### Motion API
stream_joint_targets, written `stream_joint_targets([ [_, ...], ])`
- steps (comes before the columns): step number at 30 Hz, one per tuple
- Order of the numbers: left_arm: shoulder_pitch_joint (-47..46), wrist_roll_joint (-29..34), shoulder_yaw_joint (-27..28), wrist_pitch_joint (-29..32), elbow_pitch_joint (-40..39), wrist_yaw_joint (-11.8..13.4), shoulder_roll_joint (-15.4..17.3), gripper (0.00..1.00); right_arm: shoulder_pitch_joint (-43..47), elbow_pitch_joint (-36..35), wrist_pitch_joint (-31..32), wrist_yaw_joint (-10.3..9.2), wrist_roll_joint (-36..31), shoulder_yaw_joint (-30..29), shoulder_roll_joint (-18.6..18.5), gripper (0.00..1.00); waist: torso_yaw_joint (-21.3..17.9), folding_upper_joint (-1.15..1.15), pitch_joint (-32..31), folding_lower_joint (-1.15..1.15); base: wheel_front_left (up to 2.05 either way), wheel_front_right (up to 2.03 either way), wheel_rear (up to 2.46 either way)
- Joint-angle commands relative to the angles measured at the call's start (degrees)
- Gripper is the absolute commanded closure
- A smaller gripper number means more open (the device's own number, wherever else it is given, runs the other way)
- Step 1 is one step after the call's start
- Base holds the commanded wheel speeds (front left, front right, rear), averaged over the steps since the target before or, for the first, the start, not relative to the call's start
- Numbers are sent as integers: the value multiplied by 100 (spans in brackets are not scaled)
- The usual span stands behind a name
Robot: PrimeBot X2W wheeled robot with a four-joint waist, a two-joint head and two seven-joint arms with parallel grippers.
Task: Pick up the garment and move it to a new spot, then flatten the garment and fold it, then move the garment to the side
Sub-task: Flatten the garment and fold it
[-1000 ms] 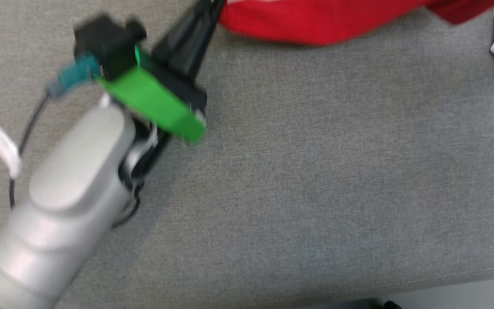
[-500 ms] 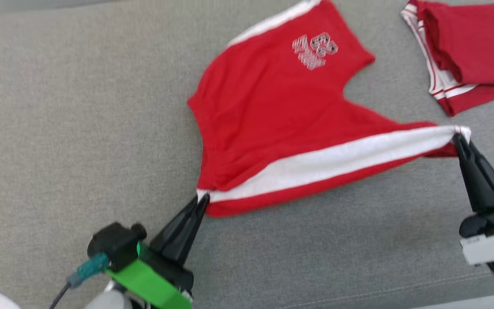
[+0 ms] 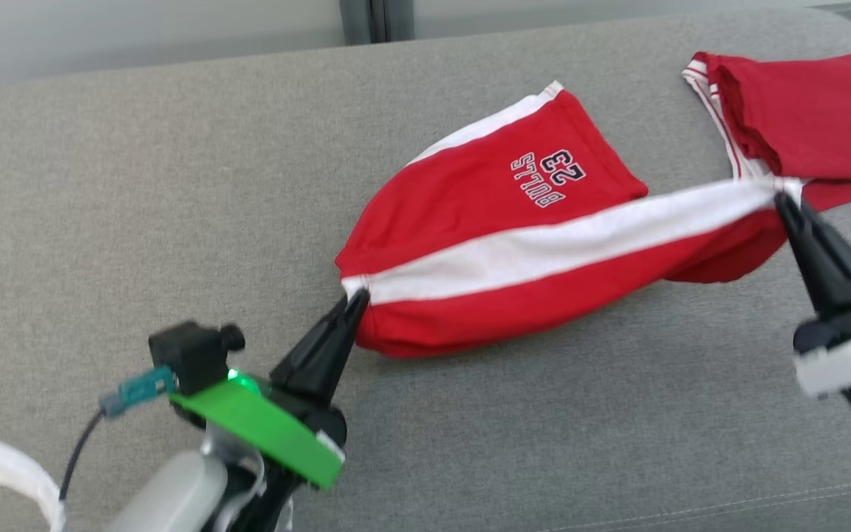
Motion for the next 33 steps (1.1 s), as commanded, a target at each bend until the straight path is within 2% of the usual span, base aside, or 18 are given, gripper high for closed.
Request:
stream_joint_targets([
  [1, -244, -142, 89, 86, 130, 44, -90, 100, -396, 183, 37, -7, -45, 124, -46, 100, 174, 0, 313, 1, 0, 0, 0],
  [12, -1635, -864, 381, 916, 1249, 285, -690, 100, -3161, 2016, 510, -7, -301, 1694, -291, 100, 493, 0, 1106, 1, 0, 0, 0],
  [20, -2341, -742, 350, 1076, 1976, 442, -930, 100, -4706, 3171, 605, -8, -145, 2890, -156, 100, 711, 0, 1612, 1, 0, 0, 0],
  [26, -2670, -565, 291, 919, 2322, 356, -1053, 100, -5421, 3821, 452, -8, 87, 3608, -44, 100, 845, 0, 1870, 1, 0, 0, 0],
  [27, -2708, -525, 286, 873, 2371, 372, -1063, 100, -5499, 3905, 409, -8, 124, 3709, -25, 97, 859, 0, 1885, 1, 0, 0, 0],
  [28, -2752, -499, 280, 834, 2433, 375, -1080, 100, -5596, 4014, 357, -8, 158, 3811, 3, 76, 874, 0, 1895, 1, 0, 0, 0],
  [29, -2767, -507, 278, 817, 2485, 356, -1115, 100, -5657, 4091, 310, -8, 185, 3887, 25, 61, 885, 0, 1900, 1, 0, 0, 0],
  [30, -2782, -503, 283, 789, 2550, 363, -1135, 100, -5709, 4190, 255, -8, 224, 3993, 57, 3, 897, 0, 1898, 1, 0, 0, 0],
  [31, -2805, -473, 284, 765, 2595, 367, -1133, 73, -5747, 4248, 195, -8, 242, 4064, 82, 0, 903, 0, 1894, 1, 0, 0, 0],
  [32, -2818, -489, 283, 746, 2647, 333, -1153, 15, -5789, 4323, 133, -8, 296, 4116, 112, 0, 910, 0, 1882, 1, 0, 0, 0],
  [33, -2826, -490, 285, 716, 2686, 310, -1163, 0, -5819, 4386, 86, -8, 317, 4153, 125, 0, 913, 0, 1865, 1, 0, 0, 0],
])
